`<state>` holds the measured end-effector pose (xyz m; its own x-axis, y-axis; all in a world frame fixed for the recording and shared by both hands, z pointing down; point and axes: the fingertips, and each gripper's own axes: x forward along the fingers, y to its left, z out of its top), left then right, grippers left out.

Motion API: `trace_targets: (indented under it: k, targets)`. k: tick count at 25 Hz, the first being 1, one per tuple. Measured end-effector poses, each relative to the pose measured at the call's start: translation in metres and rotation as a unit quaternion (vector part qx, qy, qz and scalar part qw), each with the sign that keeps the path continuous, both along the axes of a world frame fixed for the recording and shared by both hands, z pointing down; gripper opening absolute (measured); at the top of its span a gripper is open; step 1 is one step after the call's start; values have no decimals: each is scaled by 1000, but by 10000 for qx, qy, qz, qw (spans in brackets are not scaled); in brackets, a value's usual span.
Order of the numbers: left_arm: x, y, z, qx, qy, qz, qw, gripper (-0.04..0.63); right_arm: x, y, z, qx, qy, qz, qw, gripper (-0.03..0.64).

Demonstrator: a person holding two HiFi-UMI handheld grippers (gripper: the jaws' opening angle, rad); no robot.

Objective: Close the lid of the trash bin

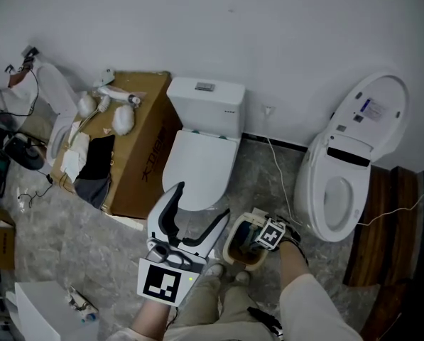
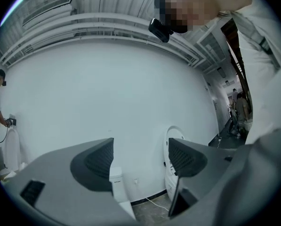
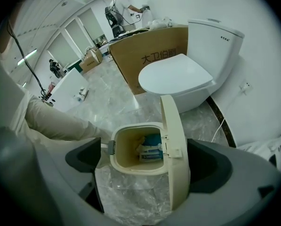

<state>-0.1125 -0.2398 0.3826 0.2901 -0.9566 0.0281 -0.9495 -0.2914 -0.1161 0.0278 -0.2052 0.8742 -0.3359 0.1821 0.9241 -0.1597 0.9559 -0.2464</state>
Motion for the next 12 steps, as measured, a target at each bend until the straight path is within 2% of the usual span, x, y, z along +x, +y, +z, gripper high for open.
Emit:
trace_targets:
  k: [12]
  targets:
    - [18,28,-3,45,64,466,9989,351,-3,91,4,-94,5,89,9999,558]
